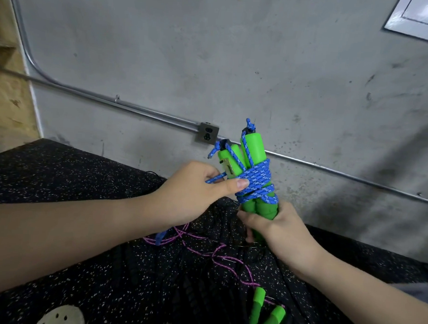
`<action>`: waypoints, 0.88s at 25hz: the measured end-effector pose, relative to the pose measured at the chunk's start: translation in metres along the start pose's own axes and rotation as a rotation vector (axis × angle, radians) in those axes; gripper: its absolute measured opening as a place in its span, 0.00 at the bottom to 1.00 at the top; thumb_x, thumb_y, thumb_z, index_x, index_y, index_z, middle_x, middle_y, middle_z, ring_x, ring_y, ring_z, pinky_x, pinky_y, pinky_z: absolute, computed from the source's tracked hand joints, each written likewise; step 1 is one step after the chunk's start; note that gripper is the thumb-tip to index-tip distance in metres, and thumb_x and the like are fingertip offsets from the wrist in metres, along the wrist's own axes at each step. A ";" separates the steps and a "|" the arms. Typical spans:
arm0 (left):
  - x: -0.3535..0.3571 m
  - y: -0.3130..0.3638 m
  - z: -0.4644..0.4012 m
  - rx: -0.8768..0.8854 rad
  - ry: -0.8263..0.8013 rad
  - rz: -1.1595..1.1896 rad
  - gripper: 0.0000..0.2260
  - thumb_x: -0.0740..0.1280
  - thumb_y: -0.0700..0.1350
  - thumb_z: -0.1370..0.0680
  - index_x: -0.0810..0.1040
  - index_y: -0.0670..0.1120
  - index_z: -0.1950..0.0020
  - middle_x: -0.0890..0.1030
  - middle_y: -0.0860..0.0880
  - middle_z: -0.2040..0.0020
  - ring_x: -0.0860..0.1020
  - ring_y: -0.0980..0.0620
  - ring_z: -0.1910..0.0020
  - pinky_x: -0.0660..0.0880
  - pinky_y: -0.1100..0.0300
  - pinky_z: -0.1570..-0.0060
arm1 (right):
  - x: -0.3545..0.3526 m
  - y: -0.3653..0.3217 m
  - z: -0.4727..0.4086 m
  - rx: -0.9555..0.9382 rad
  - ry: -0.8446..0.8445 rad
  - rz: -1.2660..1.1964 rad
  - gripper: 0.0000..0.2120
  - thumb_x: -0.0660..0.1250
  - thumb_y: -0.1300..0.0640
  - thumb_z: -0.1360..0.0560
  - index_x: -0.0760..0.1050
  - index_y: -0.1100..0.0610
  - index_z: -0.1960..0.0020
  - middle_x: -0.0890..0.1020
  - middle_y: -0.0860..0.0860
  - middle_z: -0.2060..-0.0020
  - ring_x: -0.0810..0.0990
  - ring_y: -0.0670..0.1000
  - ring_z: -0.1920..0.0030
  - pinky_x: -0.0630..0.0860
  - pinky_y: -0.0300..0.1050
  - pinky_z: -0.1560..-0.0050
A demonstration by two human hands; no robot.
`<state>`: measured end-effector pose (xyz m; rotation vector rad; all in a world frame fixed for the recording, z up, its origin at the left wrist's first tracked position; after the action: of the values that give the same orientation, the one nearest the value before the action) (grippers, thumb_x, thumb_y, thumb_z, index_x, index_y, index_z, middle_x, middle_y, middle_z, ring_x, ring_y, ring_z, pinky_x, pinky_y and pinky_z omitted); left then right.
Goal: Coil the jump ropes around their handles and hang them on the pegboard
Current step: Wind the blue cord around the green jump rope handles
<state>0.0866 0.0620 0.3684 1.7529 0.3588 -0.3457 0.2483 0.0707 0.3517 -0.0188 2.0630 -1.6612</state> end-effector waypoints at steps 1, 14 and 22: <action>0.001 0.004 -0.001 0.016 0.003 0.015 0.41 0.66 0.78 0.34 0.83 0.41 0.46 0.85 0.37 0.52 0.75 0.54 0.59 0.71 0.52 0.53 | -0.002 -0.001 0.000 -0.011 0.046 0.005 0.11 0.71 0.66 0.23 0.73 0.68 0.60 0.74 0.57 0.70 0.74 0.53 0.69 0.75 0.41 0.67; -0.001 0.013 0.000 0.029 0.061 0.102 0.19 0.71 0.65 0.25 0.87 0.50 0.52 0.88 0.46 0.56 0.85 0.52 0.56 0.80 0.44 0.43 | 0.033 0.002 0.009 0.059 -0.248 -0.147 0.16 0.75 0.43 0.28 0.81 0.50 0.45 0.81 0.58 0.55 0.79 0.51 0.51 0.78 0.48 0.46; 0.007 0.021 0.002 0.076 -0.025 0.038 0.40 0.65 0.77 0.31 0.80 0.37 0.55 0.80 0.49 0.69 0.74 0.59 0.68 0.75 0.53 0.62 | 0.023 0.006 0.002 0.069 -0.158 -0.239 0.24 0.80 0.51 0.36 0.80 0.68 0.50 0.83 0.67 0.55 0.80 0.61 0.54 0.79 0.56 0.48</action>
<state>0.1017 0.0567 0.3833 1.8257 0.2973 -0.3578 0.2303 0.0629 0.3373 -0.3747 1.9446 -1.8058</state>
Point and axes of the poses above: each hand's wrist, its own z-axis away from the middle knuckle, its own x-axis out of the palm, y = z × x, the point moved 10 cm from there along -z, towards the middle knuckle
